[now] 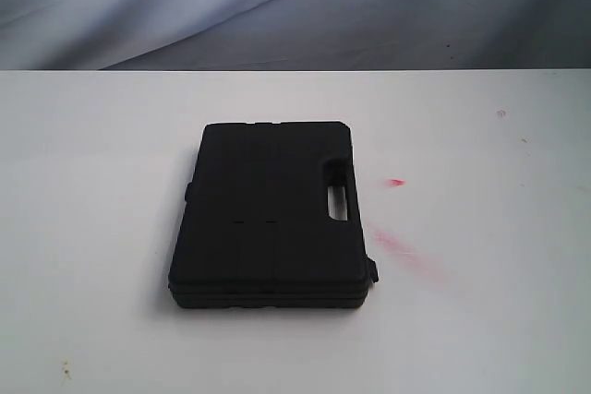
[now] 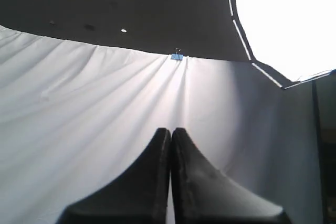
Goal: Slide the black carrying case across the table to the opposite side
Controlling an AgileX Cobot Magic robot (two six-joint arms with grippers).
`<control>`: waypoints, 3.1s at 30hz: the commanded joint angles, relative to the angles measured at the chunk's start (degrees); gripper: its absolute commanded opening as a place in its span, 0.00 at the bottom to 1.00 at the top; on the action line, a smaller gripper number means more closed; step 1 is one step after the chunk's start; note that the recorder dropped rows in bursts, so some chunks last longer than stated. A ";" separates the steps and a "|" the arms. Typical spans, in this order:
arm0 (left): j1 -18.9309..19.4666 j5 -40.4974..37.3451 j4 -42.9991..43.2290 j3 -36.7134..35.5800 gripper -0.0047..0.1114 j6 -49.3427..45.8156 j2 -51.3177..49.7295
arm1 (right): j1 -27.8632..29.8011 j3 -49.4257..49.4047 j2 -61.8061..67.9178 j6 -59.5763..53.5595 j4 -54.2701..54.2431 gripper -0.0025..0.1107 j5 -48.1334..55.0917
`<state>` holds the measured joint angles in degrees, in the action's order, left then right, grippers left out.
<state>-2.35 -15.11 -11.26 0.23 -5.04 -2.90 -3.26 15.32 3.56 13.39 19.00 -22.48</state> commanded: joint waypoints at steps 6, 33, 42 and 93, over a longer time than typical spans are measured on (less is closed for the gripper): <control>0.19 -0.14 -0.01 -0.23 0.04 0.07 0.19 | 0.28 19.38 1.49 -4.26 2.81 0.02 37.54; 0.19 -0.14 -0.01 -0.23 0.04 0.07 0.19 | 0.28 25.45 17.35 -21.72 -22.11 0.02 67.04; 0.19 -0.14 -0.01 -0.23 0.04 0.07 0.19 | 0.28 25.45 28.72 -27.25 -34.02 0.02 62.46; 0.19 -0.14 -0.01 -0.23 0.04 0.07 0.19 | -27.67 63.58 105.00 -8.87 -32.19 0.02 68.30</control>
<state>-2.35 -15.16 -11.26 0.23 -5.04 -2.90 -30.78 77.72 107.31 4.38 -12.94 47.97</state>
